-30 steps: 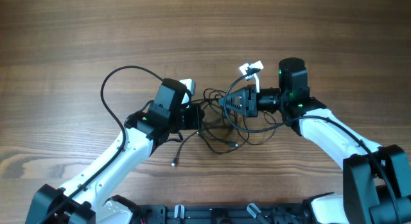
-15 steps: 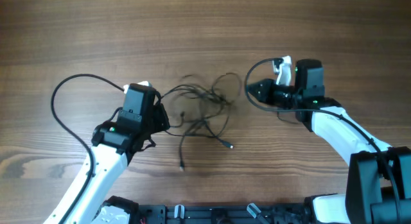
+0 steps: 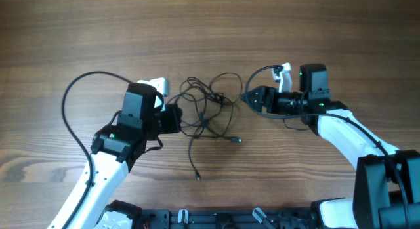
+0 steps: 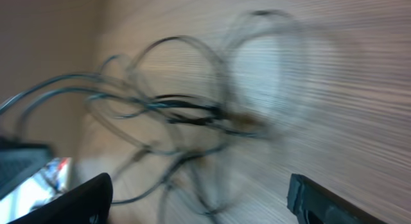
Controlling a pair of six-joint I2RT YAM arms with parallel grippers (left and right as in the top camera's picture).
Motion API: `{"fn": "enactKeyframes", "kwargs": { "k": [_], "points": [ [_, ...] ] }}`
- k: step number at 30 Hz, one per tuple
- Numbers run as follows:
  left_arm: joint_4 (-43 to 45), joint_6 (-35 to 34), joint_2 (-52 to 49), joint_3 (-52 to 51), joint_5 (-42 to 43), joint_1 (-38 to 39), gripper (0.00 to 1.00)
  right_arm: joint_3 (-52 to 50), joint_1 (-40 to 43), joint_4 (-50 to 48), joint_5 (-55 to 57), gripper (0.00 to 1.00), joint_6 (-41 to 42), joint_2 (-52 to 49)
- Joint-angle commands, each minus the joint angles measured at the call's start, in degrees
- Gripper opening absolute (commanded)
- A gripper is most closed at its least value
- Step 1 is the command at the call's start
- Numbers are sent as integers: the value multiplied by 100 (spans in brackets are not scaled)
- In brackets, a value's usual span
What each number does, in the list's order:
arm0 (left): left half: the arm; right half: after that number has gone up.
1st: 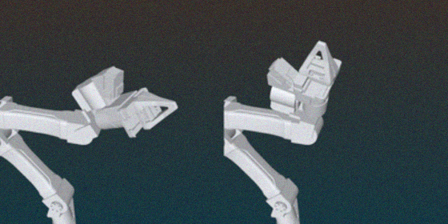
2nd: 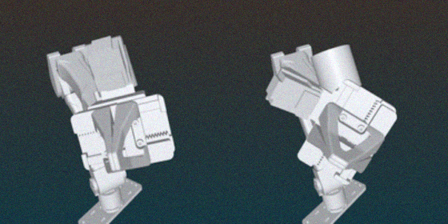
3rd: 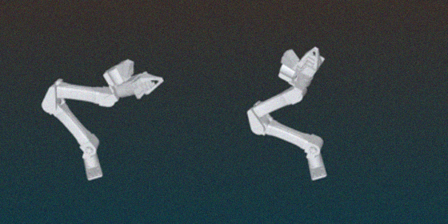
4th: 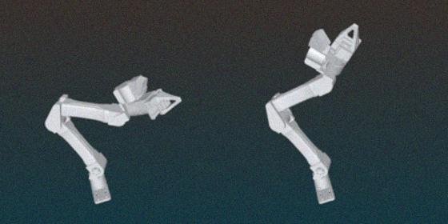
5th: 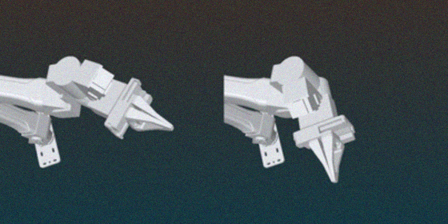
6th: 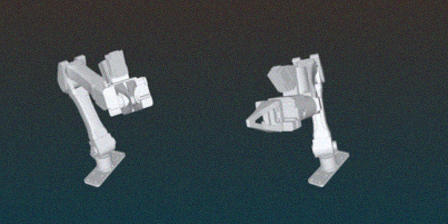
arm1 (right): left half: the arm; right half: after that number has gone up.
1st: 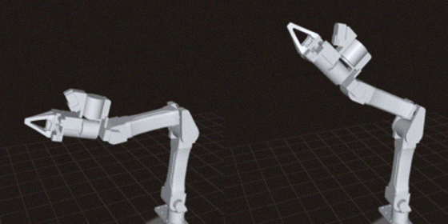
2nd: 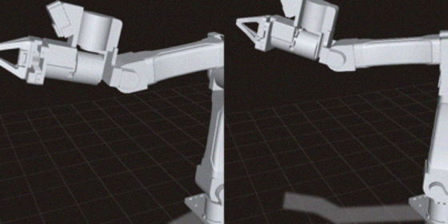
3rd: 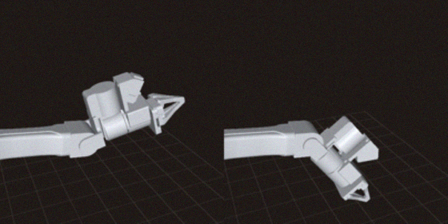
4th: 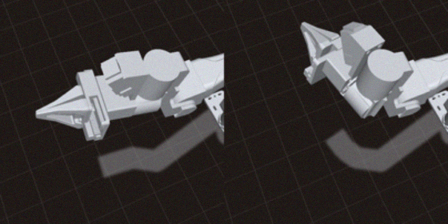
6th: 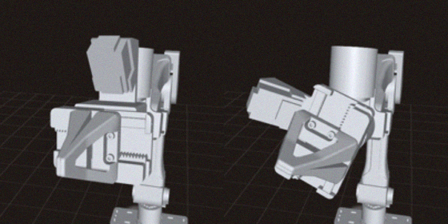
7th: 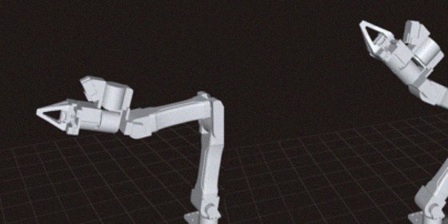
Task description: Untangle cables
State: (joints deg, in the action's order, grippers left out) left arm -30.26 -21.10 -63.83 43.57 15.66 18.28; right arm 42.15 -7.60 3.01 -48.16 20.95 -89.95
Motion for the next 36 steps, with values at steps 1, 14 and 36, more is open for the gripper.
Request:
{"fn": "enactKeyframes", "kwargs": {
  "k": [1,14,36],
  "points": [
    [155,809,157,26,1027,17,13,11,-310,-376,-1281,92,-293,17],
    [-577,697,330,26,417,-15,34,11,-1091,-855,-138,100,470,17],
    [422,1606,-2973,26,-2590,-407,53,-50,-1121,-223,-2,100,452,17]
  ]
}}
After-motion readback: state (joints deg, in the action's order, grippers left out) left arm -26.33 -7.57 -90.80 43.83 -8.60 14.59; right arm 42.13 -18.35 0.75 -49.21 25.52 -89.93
